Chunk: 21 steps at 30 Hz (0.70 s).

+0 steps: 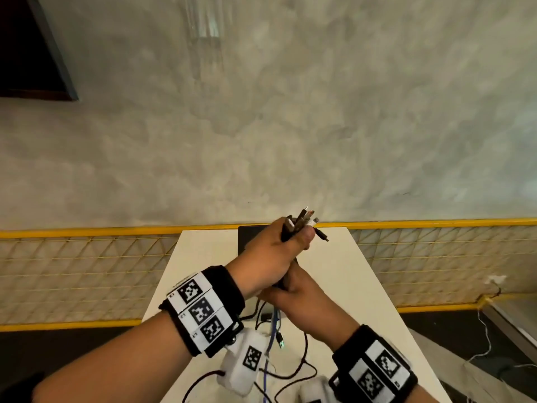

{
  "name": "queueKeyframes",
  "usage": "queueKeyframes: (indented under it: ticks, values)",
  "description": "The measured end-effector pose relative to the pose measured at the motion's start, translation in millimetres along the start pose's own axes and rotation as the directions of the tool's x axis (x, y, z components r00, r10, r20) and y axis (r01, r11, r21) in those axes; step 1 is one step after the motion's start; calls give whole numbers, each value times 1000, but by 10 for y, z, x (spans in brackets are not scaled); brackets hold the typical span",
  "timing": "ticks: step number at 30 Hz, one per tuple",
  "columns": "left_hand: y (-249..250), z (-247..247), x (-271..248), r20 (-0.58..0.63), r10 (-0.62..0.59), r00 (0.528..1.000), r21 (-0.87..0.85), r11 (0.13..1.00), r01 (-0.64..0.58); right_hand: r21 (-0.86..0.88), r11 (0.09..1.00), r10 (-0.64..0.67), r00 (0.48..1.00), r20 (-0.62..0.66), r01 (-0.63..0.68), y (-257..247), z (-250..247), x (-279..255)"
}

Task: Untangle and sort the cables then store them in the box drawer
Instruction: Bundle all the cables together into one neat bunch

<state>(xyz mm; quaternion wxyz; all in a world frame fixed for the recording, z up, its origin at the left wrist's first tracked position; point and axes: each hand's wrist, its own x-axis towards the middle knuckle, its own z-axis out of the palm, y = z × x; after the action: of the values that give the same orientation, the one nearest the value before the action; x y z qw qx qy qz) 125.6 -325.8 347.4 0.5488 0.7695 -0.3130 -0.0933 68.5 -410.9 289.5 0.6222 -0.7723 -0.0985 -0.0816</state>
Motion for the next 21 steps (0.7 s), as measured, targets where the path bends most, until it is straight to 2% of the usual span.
queueKeyframes:
  ticks: [2,4,6,8,10,13,17,19,21]
  values:
    - [7,-43,17,6,-2,1000,-49,999,2,61,998,-21,996,-87,27,41,1,-28]
    - [-25,-95,2,-11,-61,998,-217,975,57,7,1000,-15,993,-119,15,59,-42,-62]
    - [-107,-108,-52,19,-132,991,-367,921,130,-105,994,4,996,-87,-13,67,-72,-84]
    - [-190,-83,-108,103,-168,980,-422,885,196,-235,972,-1,998,-58,-13,62,-75,-97]
    - [-244,-59,-113,89,-178,980,-484,852,198,-277,961,-8,999,-52,-7,45,-62,-89]
    - [-170,-63,-75,10,-195,981,-630,760,158,-113,992,54,997,-53,-59,56,-56,-74]
    - [-81,-150,40,-53,-212,976,-769,632,95,68,981,179,983,30,-181,230,-38,-172]
    - [-140,-200,64,-28,-242,970,-795,593,126,132,957,255,966,52,-259,377,-46,-257]
    - [-229,-224,31,25,-275,961,-777,600,192,126,945,294,952,81,-303,481,-85,-308]
